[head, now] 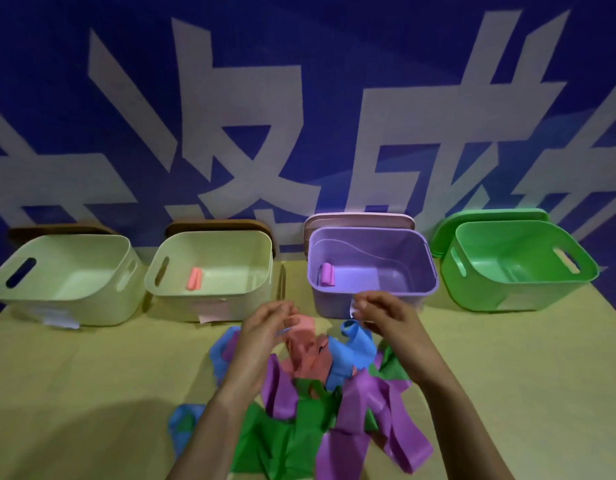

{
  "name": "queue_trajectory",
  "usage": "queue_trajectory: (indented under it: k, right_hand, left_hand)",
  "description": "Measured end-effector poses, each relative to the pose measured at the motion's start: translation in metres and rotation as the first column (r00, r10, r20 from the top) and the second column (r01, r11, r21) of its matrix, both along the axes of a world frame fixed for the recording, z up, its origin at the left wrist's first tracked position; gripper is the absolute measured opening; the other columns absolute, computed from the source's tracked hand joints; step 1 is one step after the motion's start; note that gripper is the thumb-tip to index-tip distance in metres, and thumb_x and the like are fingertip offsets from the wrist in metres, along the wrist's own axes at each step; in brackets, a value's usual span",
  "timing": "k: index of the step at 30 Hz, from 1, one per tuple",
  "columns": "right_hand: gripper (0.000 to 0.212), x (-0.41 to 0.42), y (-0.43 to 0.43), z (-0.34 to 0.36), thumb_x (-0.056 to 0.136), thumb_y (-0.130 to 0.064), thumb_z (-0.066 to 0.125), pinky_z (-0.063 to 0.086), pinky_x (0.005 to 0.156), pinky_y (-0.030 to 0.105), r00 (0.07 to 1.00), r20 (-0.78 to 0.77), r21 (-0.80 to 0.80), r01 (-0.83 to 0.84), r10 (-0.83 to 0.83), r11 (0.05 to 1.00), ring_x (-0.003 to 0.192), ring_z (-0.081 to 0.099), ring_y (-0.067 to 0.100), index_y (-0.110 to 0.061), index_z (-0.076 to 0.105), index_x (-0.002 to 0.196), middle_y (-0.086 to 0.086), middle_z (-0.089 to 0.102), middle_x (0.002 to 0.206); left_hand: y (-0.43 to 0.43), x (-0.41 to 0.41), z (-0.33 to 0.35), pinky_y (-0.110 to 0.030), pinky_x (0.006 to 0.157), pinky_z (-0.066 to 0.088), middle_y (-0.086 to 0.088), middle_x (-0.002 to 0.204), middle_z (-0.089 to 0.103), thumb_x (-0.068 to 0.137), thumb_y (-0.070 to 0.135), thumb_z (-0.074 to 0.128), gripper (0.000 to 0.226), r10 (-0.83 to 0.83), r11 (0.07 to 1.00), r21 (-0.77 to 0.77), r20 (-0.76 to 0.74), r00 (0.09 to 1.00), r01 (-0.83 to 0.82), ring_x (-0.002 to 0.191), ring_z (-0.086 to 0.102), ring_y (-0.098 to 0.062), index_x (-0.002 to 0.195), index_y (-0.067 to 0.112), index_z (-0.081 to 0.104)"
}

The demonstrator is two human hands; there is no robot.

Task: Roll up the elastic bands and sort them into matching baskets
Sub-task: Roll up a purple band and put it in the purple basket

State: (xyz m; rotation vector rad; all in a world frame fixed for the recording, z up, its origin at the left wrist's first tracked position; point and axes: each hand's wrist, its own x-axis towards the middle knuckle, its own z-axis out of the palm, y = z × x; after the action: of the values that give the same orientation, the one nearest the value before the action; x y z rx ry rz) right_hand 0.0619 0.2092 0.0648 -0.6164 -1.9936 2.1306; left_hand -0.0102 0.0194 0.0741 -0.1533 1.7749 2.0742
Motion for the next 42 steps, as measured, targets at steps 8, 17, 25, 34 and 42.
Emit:
queue_trajectory:
  k: [8,17,25,34,42]
  right_hand:
    - [0.032,0.035,-0.036,-0.093,0.083,-0.020,0.071,0.036,0.088,0.005,0.985,0.095,0.457,-0.169,0.142,0.873,0.106,0.053,0.007,-0.015,0.062,0.114,-0.007,0.059,0.112]
    - [0.027,0.054,-0.065,-0.170,0.080,-0.036,0.059,0.029,0.093,0.006,0.990,-0.096,0.712,-0.008,0.108,0.702,0.101,0.048,0.013,-0.010,0.068,0.082,0.006,0.060,0.100]
    - [0.014,0.065,-0.071,-0.146,0.083,-0.014,0.064,0.029,0.092,0.001,0.945,-0.317,0.694,0.177,0.075,0.698,0.105,0.050,0.011,-0.009,0.073,0.093,-0.007,0.057,0.105]
    - [0.013,0.070,-0.074,-0.085,0.092,-0.014,0.059,0.037,0.062,0.012,0.960,-0.271,0.648,0.125,0.073,0.751,0.068,0.053,0.004,-0.009,0.069,0.085,0.003,0.065,0.077]
    - [0.027,0.057,-0.055,-0.034,0.101,-0.017,0.040,0.039,0.064,0.013,0.913,-0.404,0.442,0.252,-0.059,0.861,0.070,0.051,0.002,-0.008,0.063,0.090,-0.002,0.062,0.080]
  left_hand:
    - [-0.009,0.042,-0.106,-0.019,0.085,0.044,-0.001,0.105,0.063,0.082,0.005,0.070,0.024,-0.293,0.876,-0.447,-0.198,0.935,0.180,0.101,0.059,-0.019,0.102,0.016,0.063]
    - [-0.021,0.066,-0.170,-0.019,0.088,0.026,-0.008,0.109,0.061,0.082,0.020,0.071,0.028,-0.432,0.635,-0.769,-0.427,0.795,-0.068,0.110,0.049,-0.027,0.108,0.009,0.067]
    - [-0.026,0.079,-0.145,-0.029,0.082,0.040,-0.005,0.101,0.064,0.089,0.001,0.053,0.017,-0.261,0.838,-0.526,-0.617,0.742,-0.143,0.095,0.057,-0.021,0.102,0.009,0.060]
    - [-0.028,0.080,-0.091,-0.026,0.066,0.039,0.007,0.072,0.055,0.088,0.010,0.060,0.012,-0.132,0.937,-0.336,-0.590,0.796,-0.094,0.062,0.050,-0.010,0.093,0.021,0.057]
    - [-0.030,0.068,-0.079,-0.027,0.082,0.041,-0.006,0.103,0.061,0.080,0.004,0.065,0.030,-0.442,0.719,-0.680,-0.605,0.663,-0.142,0.096,0.059,-0.025,0.110,0.006,0.065]
